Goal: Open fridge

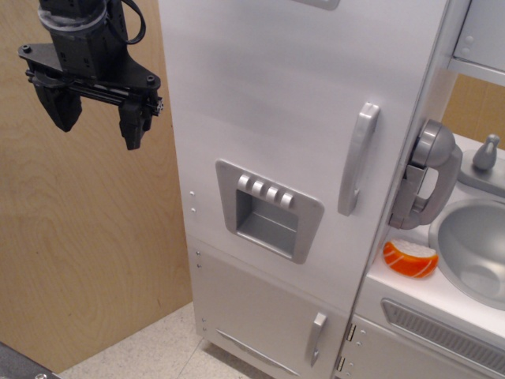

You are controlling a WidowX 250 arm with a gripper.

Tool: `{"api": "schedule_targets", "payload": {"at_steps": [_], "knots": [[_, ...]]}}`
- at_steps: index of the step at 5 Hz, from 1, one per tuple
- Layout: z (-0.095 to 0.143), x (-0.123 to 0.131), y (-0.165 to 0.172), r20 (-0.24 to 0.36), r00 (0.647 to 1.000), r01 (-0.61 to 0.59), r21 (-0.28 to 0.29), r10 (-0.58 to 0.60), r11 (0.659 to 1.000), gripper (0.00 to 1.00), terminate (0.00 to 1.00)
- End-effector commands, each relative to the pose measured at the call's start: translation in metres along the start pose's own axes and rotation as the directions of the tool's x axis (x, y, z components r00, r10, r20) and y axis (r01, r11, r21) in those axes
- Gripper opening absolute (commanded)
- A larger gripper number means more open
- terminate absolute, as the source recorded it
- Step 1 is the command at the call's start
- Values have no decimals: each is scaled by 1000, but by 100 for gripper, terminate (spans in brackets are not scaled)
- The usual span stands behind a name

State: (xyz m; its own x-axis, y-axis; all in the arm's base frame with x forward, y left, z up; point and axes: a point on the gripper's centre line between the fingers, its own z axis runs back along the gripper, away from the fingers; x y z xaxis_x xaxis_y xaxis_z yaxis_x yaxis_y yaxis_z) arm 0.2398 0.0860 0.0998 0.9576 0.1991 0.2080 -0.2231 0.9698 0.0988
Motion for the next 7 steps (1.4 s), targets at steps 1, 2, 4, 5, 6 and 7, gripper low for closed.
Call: {"api": "schedule_targets", "payload": {"at_steps": [1,2,4,5,6,7], "knots": [[0,0,0,0,1000,0,0,0,1000,100,0],[-3,10,-41,-21,999,45,-28,-46,999,100,0],[-8,32,-123,111,978,185,-92,-174,978,100,0],[-7,38,-154,151,958,261,-119,-242,958,100,0],[-10,46,-180,201,939,306,-126,-278,944,100,0],[-15,55,-195,239,935,295,-111,-263,949,100,0]]}}
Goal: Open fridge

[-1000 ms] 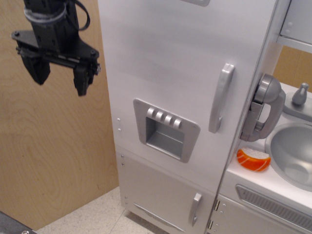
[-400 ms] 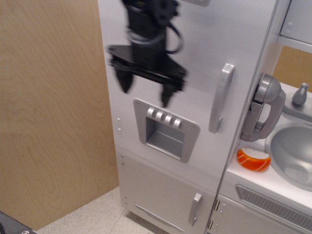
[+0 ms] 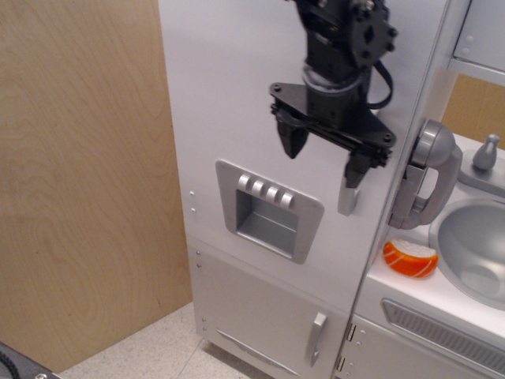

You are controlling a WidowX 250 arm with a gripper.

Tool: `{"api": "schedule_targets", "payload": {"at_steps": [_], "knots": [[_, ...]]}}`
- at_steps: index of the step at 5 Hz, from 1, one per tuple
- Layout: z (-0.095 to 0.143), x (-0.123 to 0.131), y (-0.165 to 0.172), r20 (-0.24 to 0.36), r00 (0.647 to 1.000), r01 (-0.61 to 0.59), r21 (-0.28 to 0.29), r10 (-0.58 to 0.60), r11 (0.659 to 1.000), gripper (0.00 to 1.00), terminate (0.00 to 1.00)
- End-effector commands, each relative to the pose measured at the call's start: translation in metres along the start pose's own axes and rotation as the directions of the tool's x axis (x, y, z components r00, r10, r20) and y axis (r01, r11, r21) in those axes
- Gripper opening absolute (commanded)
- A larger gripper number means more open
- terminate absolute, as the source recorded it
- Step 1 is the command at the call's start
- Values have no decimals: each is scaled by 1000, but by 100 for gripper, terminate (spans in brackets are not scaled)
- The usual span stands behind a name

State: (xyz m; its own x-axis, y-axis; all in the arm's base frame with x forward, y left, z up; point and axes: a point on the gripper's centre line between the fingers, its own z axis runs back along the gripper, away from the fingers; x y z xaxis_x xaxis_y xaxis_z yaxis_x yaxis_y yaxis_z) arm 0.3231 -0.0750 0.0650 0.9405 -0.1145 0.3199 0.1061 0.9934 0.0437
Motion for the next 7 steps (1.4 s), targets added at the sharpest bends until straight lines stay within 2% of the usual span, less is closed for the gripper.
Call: {"api": "schedule_targets", "payload": {"at_steps": [1,2,4,5,7], "knots": [[0,27,-16,118,992,-36,15,34,999,100,0],[-2,29,-12,132,989,-75,20,72,997,0,0],[5,28,-5,142,984,-106,-3,106,994,0,0],[14,13,2,116,987,-107,-19,109,994,0,0],[37,-36,25,78,995,-60,-27,62,998,0,0]]}}
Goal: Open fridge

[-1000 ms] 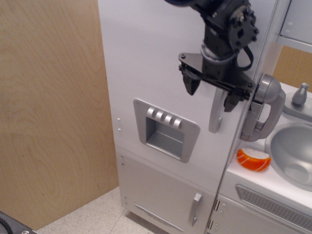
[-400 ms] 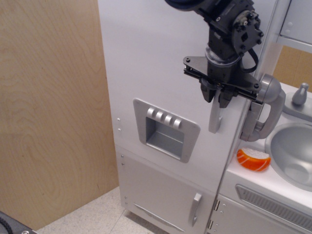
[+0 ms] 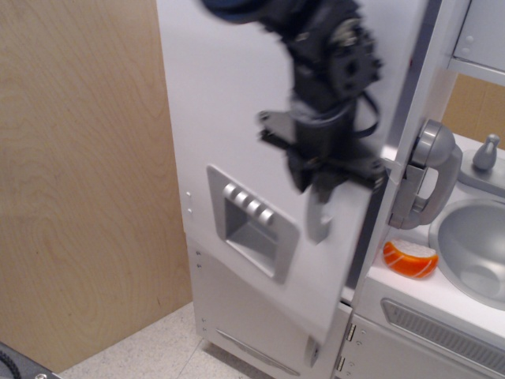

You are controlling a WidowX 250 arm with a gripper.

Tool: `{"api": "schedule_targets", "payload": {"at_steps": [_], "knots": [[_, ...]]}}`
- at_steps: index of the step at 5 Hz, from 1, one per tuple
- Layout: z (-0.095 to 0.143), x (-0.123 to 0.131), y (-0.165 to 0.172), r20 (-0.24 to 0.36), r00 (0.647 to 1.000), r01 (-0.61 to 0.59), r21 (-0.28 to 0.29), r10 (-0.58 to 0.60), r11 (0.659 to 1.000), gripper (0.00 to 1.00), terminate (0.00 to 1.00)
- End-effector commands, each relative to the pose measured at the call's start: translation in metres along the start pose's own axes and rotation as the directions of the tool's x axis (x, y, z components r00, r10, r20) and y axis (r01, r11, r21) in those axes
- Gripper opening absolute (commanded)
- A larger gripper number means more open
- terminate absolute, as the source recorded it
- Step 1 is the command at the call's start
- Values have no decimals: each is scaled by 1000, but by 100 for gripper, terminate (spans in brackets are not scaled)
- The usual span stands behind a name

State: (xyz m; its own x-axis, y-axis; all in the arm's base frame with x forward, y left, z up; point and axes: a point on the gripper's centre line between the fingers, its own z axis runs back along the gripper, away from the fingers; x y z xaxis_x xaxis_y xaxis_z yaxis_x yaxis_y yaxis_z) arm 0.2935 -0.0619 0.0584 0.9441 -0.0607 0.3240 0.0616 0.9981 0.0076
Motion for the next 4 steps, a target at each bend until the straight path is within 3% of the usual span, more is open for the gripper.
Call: {"api": "schedule_targets", "payload": {"at_steps": [1,2,3,4], "knots": [[42,-22,32,64,998,15,-4,-15,1000,0,0],[56,-37,59,43,998,56,-23,-55,998,0,0],[63,-50,73,11,993,121,-38,-121,992,100,0],[61,-67,53,-63,980,185,-28,-187,982,100,0]]}}
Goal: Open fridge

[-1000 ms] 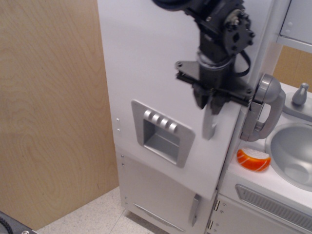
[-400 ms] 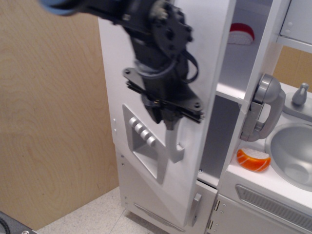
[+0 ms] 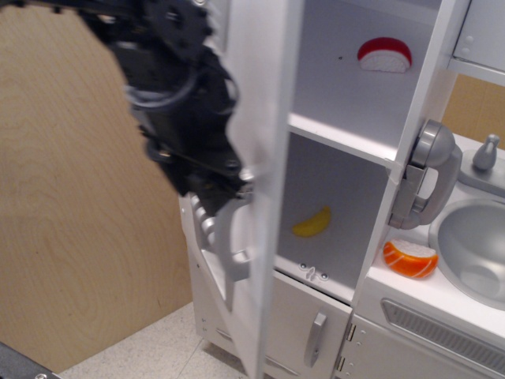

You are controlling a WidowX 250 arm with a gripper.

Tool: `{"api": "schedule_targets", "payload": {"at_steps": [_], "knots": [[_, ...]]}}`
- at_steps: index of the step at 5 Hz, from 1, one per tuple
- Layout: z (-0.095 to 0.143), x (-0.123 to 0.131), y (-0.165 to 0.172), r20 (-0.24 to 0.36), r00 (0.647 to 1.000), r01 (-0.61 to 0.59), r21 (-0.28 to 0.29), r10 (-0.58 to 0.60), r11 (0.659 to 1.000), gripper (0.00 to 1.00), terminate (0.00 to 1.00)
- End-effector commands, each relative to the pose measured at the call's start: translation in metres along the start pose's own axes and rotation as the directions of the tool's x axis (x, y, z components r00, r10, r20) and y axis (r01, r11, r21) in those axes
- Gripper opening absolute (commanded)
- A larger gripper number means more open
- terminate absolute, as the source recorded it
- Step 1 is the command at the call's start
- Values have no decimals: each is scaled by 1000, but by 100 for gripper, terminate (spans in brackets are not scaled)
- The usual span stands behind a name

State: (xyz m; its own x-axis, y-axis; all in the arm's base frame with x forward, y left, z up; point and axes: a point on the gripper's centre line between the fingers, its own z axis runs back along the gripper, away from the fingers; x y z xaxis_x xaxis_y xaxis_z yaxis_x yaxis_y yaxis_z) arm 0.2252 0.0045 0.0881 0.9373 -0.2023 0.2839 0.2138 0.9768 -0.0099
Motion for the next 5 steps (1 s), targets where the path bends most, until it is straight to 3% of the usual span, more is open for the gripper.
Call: {"api": "schedule_targets", "payload": {"at_steps": [1,2,3,5], "knots": [[4,-22,-38,-118,988,109,44,-103,993,100,0],[3,-40,-56,-122,978,177,45,-171,983,100,0],[-10,-42,-84,-151,969,196,-10,-195,981,100,0],[-39,-8,-122,-124,965,231,-4,-230,973,100,0]]}}
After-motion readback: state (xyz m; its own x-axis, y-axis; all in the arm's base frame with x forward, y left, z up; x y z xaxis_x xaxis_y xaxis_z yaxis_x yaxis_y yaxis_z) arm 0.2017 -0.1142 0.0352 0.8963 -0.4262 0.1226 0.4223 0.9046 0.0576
